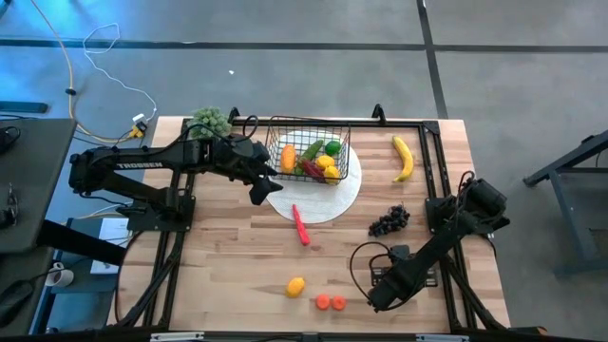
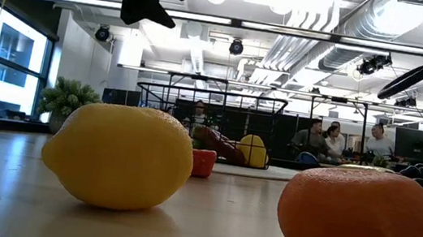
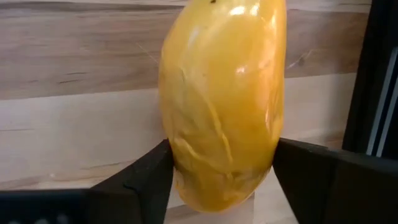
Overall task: Build produce basket
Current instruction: Put the mango into the wire basket
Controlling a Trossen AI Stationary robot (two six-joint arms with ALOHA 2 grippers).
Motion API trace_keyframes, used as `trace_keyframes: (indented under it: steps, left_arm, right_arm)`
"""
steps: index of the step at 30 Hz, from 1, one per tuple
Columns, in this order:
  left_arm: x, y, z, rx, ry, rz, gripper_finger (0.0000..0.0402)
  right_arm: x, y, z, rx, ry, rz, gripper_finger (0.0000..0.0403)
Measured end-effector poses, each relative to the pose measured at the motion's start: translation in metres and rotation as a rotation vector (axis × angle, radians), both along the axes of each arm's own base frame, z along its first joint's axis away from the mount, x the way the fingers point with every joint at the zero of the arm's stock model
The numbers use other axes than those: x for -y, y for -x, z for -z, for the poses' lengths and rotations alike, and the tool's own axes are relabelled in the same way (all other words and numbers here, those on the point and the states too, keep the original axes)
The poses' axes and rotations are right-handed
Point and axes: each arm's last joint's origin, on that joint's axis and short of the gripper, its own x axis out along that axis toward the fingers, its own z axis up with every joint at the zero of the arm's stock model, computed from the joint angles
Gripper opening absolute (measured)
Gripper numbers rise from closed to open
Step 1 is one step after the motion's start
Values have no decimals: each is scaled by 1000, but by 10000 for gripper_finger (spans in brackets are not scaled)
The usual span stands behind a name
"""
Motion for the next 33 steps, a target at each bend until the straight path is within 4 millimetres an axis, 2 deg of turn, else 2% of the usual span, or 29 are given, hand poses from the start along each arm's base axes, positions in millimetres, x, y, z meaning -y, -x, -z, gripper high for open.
trace_keyframes:
  steps: [2, 5, 9, 16, 23, 27, 33]
  left_arm:
    - [0, 0, 0, 0, 0, 0, 277]
    - [0, 1, 1, -9, 2, -2, 277]
    - [0, 1, 1, -20, 2, -6, 277]
    - [0, 3, 4, -52, 11, -16, 277]
    - [0, 3, 4, -57, -19, 18, 277]
    - [-1, 3, 3, -57, -68, 25, 277]
    - [-1, 2, 2, -44, -110, 58, 277]
  right_arm:
    - [0, 0, 0, 1, -2, 0, 186]
    - [-1, -1, -1, 17, -24, -7, 169]
    - [-1, -3, -9, 103, -27, -30, 167]
    - [7, -7, -36, 358, 33, -78, 163]
    - [25, -19, -65, 629, 128, -167, 163]
    - [38, -28, -75, 684, 135, -236, 162]
    - [54, -45, -77, 721, 142, -308, 160]
